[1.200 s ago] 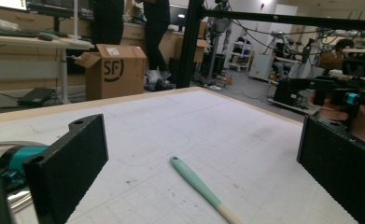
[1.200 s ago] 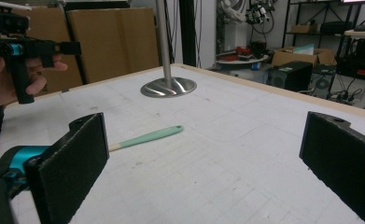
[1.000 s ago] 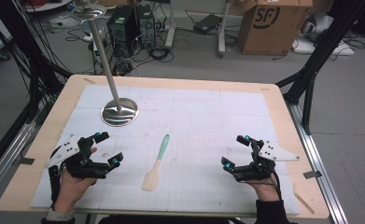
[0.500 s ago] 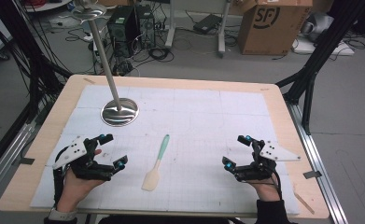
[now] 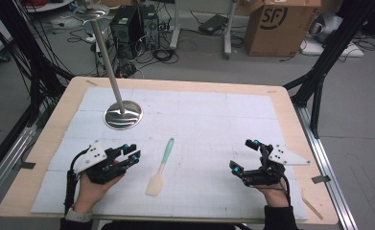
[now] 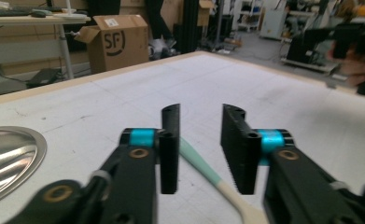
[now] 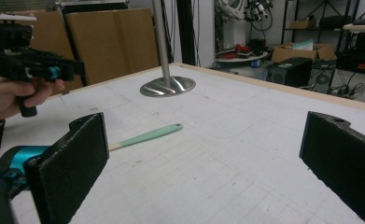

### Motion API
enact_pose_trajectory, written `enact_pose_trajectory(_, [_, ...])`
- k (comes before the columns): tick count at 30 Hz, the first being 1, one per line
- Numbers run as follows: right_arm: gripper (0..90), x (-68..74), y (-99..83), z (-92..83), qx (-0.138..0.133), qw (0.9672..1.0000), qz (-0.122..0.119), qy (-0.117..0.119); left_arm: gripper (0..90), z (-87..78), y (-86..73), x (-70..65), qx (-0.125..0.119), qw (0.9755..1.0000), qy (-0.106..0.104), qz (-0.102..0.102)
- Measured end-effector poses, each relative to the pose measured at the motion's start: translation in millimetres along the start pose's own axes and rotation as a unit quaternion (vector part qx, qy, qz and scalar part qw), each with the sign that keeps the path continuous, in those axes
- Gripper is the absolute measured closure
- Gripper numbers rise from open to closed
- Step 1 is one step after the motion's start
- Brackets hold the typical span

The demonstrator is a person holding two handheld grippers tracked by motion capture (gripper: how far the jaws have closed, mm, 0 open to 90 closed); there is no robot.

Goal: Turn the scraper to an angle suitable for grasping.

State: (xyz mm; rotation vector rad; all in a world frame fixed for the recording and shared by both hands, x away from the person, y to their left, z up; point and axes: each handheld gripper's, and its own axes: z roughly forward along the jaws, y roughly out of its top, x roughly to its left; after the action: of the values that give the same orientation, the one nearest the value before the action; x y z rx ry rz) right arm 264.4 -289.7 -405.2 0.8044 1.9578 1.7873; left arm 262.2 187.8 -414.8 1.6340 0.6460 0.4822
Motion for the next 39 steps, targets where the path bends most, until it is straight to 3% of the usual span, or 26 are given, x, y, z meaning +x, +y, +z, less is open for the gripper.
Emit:
enact_pose_trajectory(1, [0.3,0.0,-0.1,-0.1,0.000,1.0000,0.000,0.000,78.5,8.4,-2.0,-2.6,0.020,0.9997,0.011,0.011])
enact_pose_trajectory(4, [0.3,0.1,-0.1,-0.2,0.000,1.0000,0.000,0.001,87.3,15.7,-4.2,-3.7,0.036,0.9991,0.013,0.018])
enact_pose_trajectory(6, [0.3,0.2,-0.4,-0.1,0.001,1.0000,-0.002,0.002,89.6,24.6,-5.9,-3.0,0.058,0.9983,0.005,0.004])
enact_pose_trajectory(8, [0.3,0.3,-0.6,-0.1,0.003,1.0000,0.000,0.003,89.7,27.1,-6.1,-3.0,0.064,0.9979,0.004,0.001])
enact_pose_trajectory(10, [0.3,-0.2,-1.3,0.4,0.004,1.0000,0.000,0.004,89.7,33.1,-5.4,-1.8,0.078,0.9968,0.011,-0.014])
enact_pose_trajectory(14, [0.3,-0.9,-1.7,0.3,0.003,1.0000,0.000,0.002,89.7,38.3,-6.1,-0.5,0.081,0.9963,0.003,-0.026])
enact_pose_trajectory(17, [0.3,-0.9,-1.9,0.5,0.004,1.0000,0.001,0.003,89.7,49.5,-9.7,-3.7,0.112,0.9933,-0.010,-0.025])
enact_pose_trajectory(21, [0.3,-0.6,-2.2,1.1,0.006,1.0000,0.001,0.004,89.7,65.8,-15.1,-10.1,0.139,0.9894,-0.030,-0.028])
enact_pose_trajectory(22, [0.3,-0.6,-2.2,1.1,0.006,1.0000,0.001,0.004,89.7,65.8,-15.1,-10.1,0.139,0.9894,-0.030,-0.028])
enact_pose_trajectory(24, [0.3,-0.7,-2.3,1.0,0.006,1.0000,0.001,0.004,89.7,72.5,-17.9,-15.2,0.155,0.9868,-0.041,-0.025])
enact_pose_trajectory(26, [0.3,-1.1,-2.6,0.9,0.006,1.0000,0.002,0.004,89.7,74.3,-18.7,-16.9,0.159,0.9860,-0.045,-0.022])
enact_pose_trajectory(33, [0.3,-0.8,-3.0,1.1,0.007,1.0000,0.002,0.005,89.7,83.4,-22.2,-26.2,0.199,0.9783,-0.056,-0.006])
enact_pose_trajectory(36, [0.3,-1.0,-3.1,1.4,0.008,1.0000,0.002,0.005,89.7,84.7,-22.4,-27.5,0.204,0.9774,-0.057,-0.003])
enact_pose_trajectory(37, [0.3,-0.7,-3.1,1.6,0.009,0.9999,0.002,0.006,89.7,86.5,-22.4,-29.4,0.214,0.9750,-0.058,0.007])
enact_pose_trajectory(38, [0.3,-0.6,-3.2,1.8,0.010,0.9999,0.002,0.007,89.7,86.5,-22.4,-29.4,0.214,0.9750,-0.058,0.007])
enact_pose_trajectory(39, [0.3,-0.5,-3.3,2.0,0.011,0.9999,0.001,0.008,89.7,87.6,-22.3,-30.6,0.221,0.9734,-0.059,0.015])
